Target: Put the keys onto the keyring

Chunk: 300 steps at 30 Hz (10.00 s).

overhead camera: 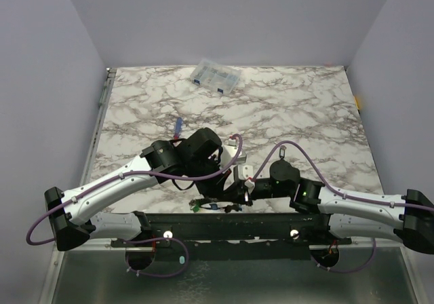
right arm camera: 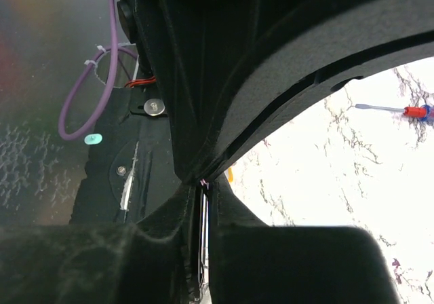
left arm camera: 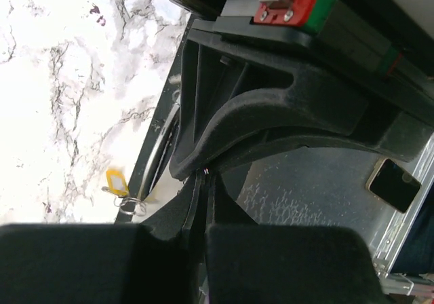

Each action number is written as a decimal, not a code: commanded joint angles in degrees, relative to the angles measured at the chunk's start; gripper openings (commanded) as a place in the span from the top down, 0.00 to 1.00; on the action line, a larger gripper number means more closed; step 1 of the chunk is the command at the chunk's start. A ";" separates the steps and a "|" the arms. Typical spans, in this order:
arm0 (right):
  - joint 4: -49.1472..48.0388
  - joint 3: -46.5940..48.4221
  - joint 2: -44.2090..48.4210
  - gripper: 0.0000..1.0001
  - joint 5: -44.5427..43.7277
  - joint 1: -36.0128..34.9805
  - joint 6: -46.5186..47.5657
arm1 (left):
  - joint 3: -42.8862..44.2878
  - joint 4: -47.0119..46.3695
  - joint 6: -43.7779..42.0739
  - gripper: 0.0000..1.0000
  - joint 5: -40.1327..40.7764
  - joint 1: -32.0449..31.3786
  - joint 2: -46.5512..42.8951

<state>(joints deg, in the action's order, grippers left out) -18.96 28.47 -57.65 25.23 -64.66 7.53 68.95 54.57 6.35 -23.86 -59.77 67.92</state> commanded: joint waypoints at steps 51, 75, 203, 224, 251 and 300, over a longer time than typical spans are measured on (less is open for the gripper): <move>-8.82 2.47 8.08 0.99 -8.34 0.15 -22.80 | -20.86 -36.55 0.76 0.85 6.84 -0.88 -26.12; -9.49 1.85 10.02 1.00 -4.50 0.15 -21.77 | -19.47 -36.83 4.30 0.64 5.62 -0.88 -28.05; -20.11 -16.67 4.57 0.56 -26.48 0.06 -2.15 | -3.51 -17.75 20.53 1.00 0.71 6.59 6.83; -20.00 -15.88 2.80 0.78 -16.95 -0.48 -2.63 | -4.27 -13.95 19.12 1.00 -3.24 7.50 8.10; -21.56 -16.27 3.76 0.99 -14.17 -0.50 -3.06 | -3.12 -13.46 18.25 1.00 -4.50 8.20 10.28; -18.86 -17.29 3.47 0.99 -26.73 -0.53 -9.28 | -37.77 -54.25 -25.54 0.19 -2.64 7.69 -13.02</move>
<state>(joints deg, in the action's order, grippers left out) -38.17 11.86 -54.68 -0.36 -64.82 -0.45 33.30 6.52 -18.02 -23.94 -51.88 52.58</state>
